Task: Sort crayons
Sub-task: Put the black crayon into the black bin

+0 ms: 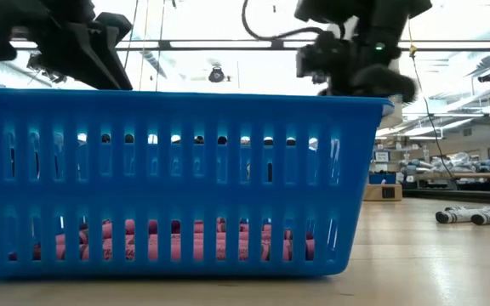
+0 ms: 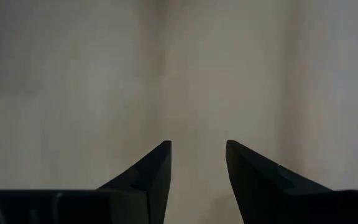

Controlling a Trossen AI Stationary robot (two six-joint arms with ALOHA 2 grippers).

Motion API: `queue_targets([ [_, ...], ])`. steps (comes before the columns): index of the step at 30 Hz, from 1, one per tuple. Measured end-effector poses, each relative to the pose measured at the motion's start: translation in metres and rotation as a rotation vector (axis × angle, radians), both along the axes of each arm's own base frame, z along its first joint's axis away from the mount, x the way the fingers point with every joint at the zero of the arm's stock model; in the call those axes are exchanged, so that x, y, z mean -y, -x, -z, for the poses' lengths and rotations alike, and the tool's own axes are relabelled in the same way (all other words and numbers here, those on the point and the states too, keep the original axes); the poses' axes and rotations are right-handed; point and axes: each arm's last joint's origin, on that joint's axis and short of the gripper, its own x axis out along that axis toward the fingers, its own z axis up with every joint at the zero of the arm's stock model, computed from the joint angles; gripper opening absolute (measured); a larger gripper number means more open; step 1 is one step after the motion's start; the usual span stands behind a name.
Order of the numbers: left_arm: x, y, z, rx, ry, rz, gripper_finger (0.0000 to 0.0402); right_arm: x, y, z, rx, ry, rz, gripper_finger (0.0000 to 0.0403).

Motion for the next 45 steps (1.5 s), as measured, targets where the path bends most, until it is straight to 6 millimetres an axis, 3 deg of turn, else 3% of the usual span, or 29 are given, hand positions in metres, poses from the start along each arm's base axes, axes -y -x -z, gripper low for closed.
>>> queue_targets([
  [8, -0.010, -0.005, 0.000, -0.005, -0.024, -0.024, 0.0121, -0.005, 0.022, 0.010, -0.228, -0.201, 0.040, 0.0160],
  [16, -0.010, -0.005, 0.000, -0.017, -0.049, -0.002, 0.0121, -0.012, 0.049, 0.022, -0.440, -0.194, 0.107, 0.0160],
  [29, -0.009, -0.007, -0.002, -0.004, -0.065, 0.027, 0.0121, -0.019, 0.054, 0.023, -0.455, -0.118, 0.098, 0.0160],
  [35, -0.009, -0.007, -0.002, -0.004, -0.065, 0.027, 0.0121, -0.017, 0.067, 0.022, -0.580, -0.112, 0.166, 0.0160],
  [41, -0.009, -0.007, -0.002, -0.004, -0.065, 0.027, 0.0121, -0.015, 0.083, 0.040, -0.683, -0.160, 0.207, 0.0160],
  [45, -0.009, -0.007, -0.002, -0.005, -0.068, 0.030, 0.0121, -0.013, 0.086, 0.040, -0.692, -0.121, 0.249, 0.0158],
])
